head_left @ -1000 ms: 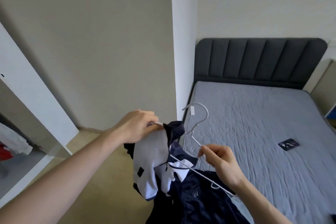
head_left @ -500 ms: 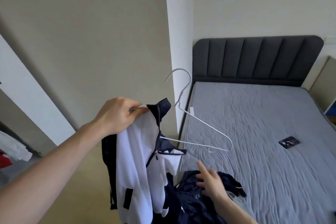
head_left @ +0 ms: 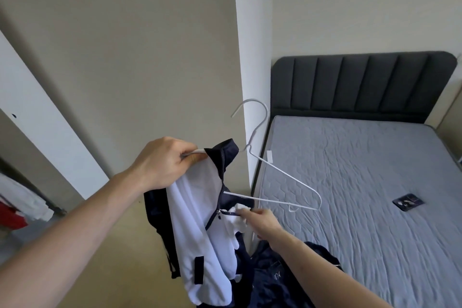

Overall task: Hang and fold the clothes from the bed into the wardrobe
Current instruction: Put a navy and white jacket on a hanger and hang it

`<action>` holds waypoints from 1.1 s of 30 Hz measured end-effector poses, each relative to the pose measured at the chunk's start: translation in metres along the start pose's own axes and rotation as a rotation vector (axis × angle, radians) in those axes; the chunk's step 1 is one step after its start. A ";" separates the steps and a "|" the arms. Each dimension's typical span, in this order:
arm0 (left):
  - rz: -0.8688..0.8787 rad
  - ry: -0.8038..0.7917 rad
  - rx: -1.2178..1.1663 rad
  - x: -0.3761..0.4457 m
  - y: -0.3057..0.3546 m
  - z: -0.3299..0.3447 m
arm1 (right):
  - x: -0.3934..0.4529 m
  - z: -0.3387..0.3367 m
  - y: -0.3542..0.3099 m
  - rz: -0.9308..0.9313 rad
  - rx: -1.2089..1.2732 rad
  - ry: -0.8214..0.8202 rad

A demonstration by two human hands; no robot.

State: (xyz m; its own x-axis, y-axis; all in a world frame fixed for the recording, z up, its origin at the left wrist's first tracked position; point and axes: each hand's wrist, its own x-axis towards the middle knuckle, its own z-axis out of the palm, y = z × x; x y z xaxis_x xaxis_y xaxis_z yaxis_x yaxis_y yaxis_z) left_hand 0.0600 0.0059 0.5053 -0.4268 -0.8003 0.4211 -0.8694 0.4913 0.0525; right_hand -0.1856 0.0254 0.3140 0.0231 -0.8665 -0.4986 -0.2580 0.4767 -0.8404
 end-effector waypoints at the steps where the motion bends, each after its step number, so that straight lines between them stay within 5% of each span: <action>1: -0.008 -0.012 0.006 0.000 -0.002 0.002 | 0.003 0.003 0.004 -0.050 -0.066 0.029; 6: -0.086 -0.046 0.088 -0.011 -0.028 0.008 | 0.008 -0.023 0.024 -0.143 0.081 0.231; 12: -0.246 -0.111 0.068 -0.039 -0.055 0.023 | -0.015 -0.083 0.016 -0.282 0.209 0.247; 17: -0.243 -0.161 0.001 -0.037 -0.056 0.021 | -0.029 -0.104 -0.012 -0.262 0.376 0.246; 23: -0.240 -0.201 -0.373 -0.035 -0.051 0.011 | -0.029 -0.110 -0.024 -0.235 0.526 0.291; 33: -0.252 -0.234 -0.459 -0.045 -0.045 -0.007 | -0.018 -0.101 -0.018 -0.102 0.670 0.269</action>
State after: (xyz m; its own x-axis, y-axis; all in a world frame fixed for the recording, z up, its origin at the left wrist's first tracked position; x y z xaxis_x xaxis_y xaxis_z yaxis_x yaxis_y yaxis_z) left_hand 0.1203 0.0220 0.4907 -0.3100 -0.9410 0.1359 -0.7762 0.3330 0.5353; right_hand -0.2789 0.0173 0.3594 -0.2446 -0.8769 -0.4138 0.3813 0.3054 -0.8725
